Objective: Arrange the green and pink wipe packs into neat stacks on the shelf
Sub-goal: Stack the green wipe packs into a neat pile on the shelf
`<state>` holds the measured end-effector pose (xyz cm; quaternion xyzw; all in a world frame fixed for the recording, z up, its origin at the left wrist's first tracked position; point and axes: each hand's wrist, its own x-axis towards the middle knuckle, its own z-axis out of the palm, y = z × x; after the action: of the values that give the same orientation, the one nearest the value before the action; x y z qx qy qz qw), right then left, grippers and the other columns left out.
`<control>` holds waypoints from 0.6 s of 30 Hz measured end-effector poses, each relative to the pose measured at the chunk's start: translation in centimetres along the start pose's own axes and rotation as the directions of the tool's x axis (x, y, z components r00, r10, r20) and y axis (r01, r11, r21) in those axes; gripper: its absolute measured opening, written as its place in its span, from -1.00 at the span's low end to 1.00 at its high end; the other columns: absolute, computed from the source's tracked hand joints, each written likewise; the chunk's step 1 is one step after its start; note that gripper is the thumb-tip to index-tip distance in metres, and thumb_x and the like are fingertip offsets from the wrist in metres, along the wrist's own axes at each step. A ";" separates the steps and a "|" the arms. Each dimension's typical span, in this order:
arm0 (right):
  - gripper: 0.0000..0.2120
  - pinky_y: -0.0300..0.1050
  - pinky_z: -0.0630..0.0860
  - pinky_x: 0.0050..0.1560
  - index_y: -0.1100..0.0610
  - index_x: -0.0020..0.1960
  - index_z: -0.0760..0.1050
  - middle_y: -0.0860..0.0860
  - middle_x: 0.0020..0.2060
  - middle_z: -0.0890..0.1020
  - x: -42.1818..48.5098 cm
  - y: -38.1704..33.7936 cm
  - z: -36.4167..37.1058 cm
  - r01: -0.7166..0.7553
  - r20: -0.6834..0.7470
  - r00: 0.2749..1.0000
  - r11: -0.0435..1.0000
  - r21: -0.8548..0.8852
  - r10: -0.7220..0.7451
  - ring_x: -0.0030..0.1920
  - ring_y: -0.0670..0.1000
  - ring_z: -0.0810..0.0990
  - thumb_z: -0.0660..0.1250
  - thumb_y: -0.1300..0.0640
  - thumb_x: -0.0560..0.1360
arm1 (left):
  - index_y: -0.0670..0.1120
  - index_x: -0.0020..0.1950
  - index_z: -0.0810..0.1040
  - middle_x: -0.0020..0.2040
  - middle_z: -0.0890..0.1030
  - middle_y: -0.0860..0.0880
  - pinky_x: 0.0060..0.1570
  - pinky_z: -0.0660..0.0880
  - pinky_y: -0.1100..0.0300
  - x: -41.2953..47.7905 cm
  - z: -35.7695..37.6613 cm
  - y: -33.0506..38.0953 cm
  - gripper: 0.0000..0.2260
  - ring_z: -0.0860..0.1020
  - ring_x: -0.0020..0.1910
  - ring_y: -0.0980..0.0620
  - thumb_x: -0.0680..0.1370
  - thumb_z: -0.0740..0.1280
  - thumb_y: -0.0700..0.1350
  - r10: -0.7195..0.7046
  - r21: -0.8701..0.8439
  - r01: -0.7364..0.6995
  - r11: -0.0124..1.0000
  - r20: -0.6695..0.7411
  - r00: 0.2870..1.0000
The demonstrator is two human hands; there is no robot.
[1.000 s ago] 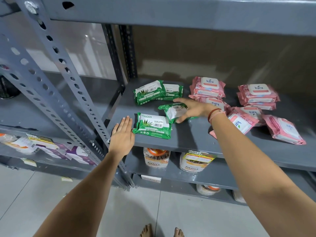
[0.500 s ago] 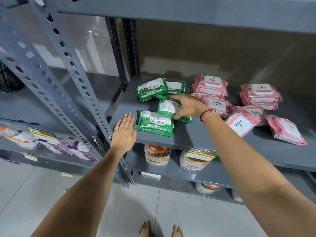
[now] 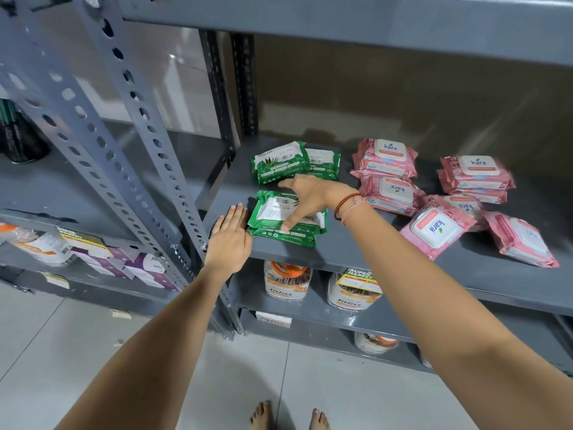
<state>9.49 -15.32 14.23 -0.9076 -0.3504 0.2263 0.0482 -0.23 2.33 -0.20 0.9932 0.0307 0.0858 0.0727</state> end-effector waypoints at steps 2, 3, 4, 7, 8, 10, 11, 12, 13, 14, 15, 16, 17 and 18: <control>0.02 -0.01 0.23 0.41 0.14 0.52 0.03 0.13 0.44 0.27 -0.2 -0.4 -0.7 0.022 0.024 0.999 1.000 0.023 -0.022 0.44 0.15 0.24 0.54 -0.09 0.27 | -0.24 0.46 0.11 0.52 0.09 -0.14 0.47 -0.01 0.02 0.0 -0.1 0.0 -0.55 0.03 0.50 -0.02 0.59 0.03 -0.14 0.000 -0.007 0.000 1.000 -0.011 1.000; 0.00 -0.02 0.25 0.41 0.18 0.51 0.06 0.13 0.44 0.29 -0.2 -0.7 -0.7 0.011 0.040 0.999 1.000 0.002 -0.011 0.43 0.16 0.26 0.53 -0.09 0.27 | -0.24 0.46 0.09 0.52 0.10 -0.14 0.47 -0.02 0.02 -0.1 -0.1 0.0 -0.54 0.03 0.50 -0.03 0.59 0.03 -0.14 -0.003 -0.014 0.002 1.000 -0.014 1.000; -0.03 0.01 0.29 0.40 0.23 0.48 0.13 0.14 0.41 0.34 -0.3 -1.1 -0.5 -0.013 0.055 0.998 0.999 -0.037 0.015 0.40 0.16 0.31 0.52 -0.13 0.28 | -0.24 0.47 0.09 0.52 0.10 -0.14 0.47 -0.02 0.02 -0.1 -0.1 0.1 -0.54 0.03 0.50 -0.02 0.59 0.03 -0.14 -0.004 -0.015 0.004 1.000 -0.013 1.000; -0.34 0.09 0.38 0.22 0.25 0.12 0.43 0.09 0.10 0.52 -0.1 -1.8 0.5 -0.074 -0.005 0.997 0.983 -0.167 0.074 0.19 0.16 0.46 0.44 -0.25 0.30 | -0.23 0.47 0.07 0.52 0.09 -0.14 0.48 -0.02 0.02 -0.1 0.0 0.0 -0.54 0.03 0.50 -0.02 0.59 0.03 -0.14 -0.001 -0.015 0.001 1.000 -0.009 1.000; -0.41 0.12 0.35 0.20 0.23 0.04 0.43 0.07 0.04 0.51 0.0 -1.9 0.7 -0.065 -0.032 0.998 0.979 -0.193 0.060 0.18 0.15 0.46 0.43 -0.24 0.32 | -0.23 0.47 0.06 0.52 0.10 -0.14 0.48 -0.03 0.03 -0.1 -0.1 0.0 -0.53 0.03 0.50 -0.03 0.59 0.03 -0.13 0.000 -0.020 0.000 1.000 -0.010 1.000; -0.37 0.16 0.29 0.26 0.23 0.21 0.40 0.08 0.14 0.49 0.1 -2.2 0.5 -0.023 -0.017 1.000 0.970 -0.242 0.020 0.26 0.15 0.40 0.47 -0.16 0.33 | -0.23 0.47 0.08 0.51 0.12 -0.16 0.47 -0.03 0.04 -0.2 -0.1 0.0 -0.54 0.05 0.50 -0.04 0.59 0.05 -0.14 0.004 -0.025 -0.004 1.000 -0.018 1.000; -0.28 0.19 0.24 0.32 0.19 0.36 0.32 0.09 0.26 0.45 0.1 -2.3 0.3 -0.008 0.020 1.000 0.959 -0.284 0.014 0.33 0.15 0.34 0.49 -0.09 0.33 | -0.24 0.46 0.11 0.51 0.13 -0.16 0.47 -0.03 0.03 -0.2 -0.1 0.0 -0.55 0.06 0.50 -0.05 0.59 0.06 -0.14 0.007 -0.023 -0.007 1.000 -0.022 1.000; -0.19 0.24 0.15 0.39 0.12 0.46 0.19 0.10 0.36 0.36 0.0 -2.5 0.1 0.008 0.058 0.998 0.941 -0.338 0.012 0.41 0.15 0.25 0.50 -0.02 0.33 | -0.24 0.46 0.13 0.51 0.13 -0.16 0.47 -0.03 0.04 -0.2 -0.1 0.0 -0.55 0.06 0.50 -0.05 0.59 0.05 -0.14 0.008 -0.021 -0.008 1.000 -0.024 1.000; -0.10 0.29 0.05 0.43 0.05 0.52 0.07 0.10 0.45 0.25 -0.2 -2.6 0.1 0.014 0.088 0.996 0.924 -0.383 0.021 0.47 0.16 0.13 0.50 0.06 0.34 | -0.23 0.46 0.12 0.51 0.13 -0.16 0.47 -0.03 0.04 -0.2 -0.1 0.0 -0.55 0.06 0.50 -0.04 0.59 0.05 -0.14 0.006 -0.022 -0.006 1.000 -0.026 1.000; -0.04 0.33 -0.03 0.45 -0.01 0.53 -0.04 0.10 0.51 0.11 -0.4 -2.7 0.1 0.001 0.103 0.994 0.920 -0.393 0.043 0.51 0.17 0.02 0.51 0.11 0.34 | -0.22 0.47 0.10 0.51 0.12 -0.15 0.47 -0.04 0.05 -0.1 0.0 -0.1 -0.55 0.05 0.50 -0.03 0.60 0.04 -0.14 0.002 -0.021 -0.002 1.000 -0.025 1.000; 0.01 0.33 -0.07 0.45 -0.03 0.53 -0.13 0.10 0.53 0.00 -0.7 -2.7 0.2 -0.032 0.107 0.992 0.937 -0.348 0.074 0.53 0.17 -0.07 0.50 0.13 0.34 | -0.21 0.47 0.09 0.52 0.11 -0.14 0.47 -0.05 0.05 -0.1 0.0 -0.1 -0.55 0.05 0.50 -0.03 0.60 0.04 -0.13 -0.001 -0.019 0.000 1.000 -0.024 1.000; 0.04 0.30 -0.03 0.46 -0.03 0.53 -0.18 0.12 0.54 -0.07 -0.9 -2.5 0.3 -0.078 0.103 0.989 0.965 -0.251 0.107 0.53 0.18 -0.10 0.50 0.13 0.35 | -0.21 0.48 0.08 0.52 0.11 -0.13 0.47 -0.05 0.06 -0.1 0.1 -0.1 -0.54 0.04 0.50 -0.02 0.60 0.03 -0.13 -0.003 -0.016 0.002 1.000 -0.024 1.000; 0.02 0.25 0.05 0.47 0.00 0.53 -0.19 0.14 0.54 -0.08 -1.1 -2.3 0.4 -0.131 0.092 0.985 0.983 -0.126 0.143 0.52 0.20 -0.07 0.48 0.11 0.36 | -0.20 0.48 0.07 0.52 0.10 -0.13 0.46 -0.06 0.06 0.0 0.1 -0.1 -0.54 0.04 0.50 -0.02 0.60 0.04 -0.13 -0.006 -0.017 0.005 1.000 -0.026 1.000; -0.03 0.19 0.15 0.45 0.06 0.53 -0.16 0.16 0.53 -0.03 -1.3 -2.2 0.5 -0.192 0.068 0.979 0.981 0.000 0.191 0.51 0.21 0.01 0.45 0.08 0.39 | -0.20 0.48 0.08 0.52 0.11 -0.13 0.46 -0.06 0.07 0.0 0.2 -0.1 -0.54 0.04 0.50 -0.02 0.60 0.04 -0.13 -0.010 -0.022 0.009 1.000 -0.030 1.000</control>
<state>7.07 -14.55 14.86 -0.9287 -0.2621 0.2618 0.0174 -0.21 2.41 -0.38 0.9908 0.0355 0.1007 0.0835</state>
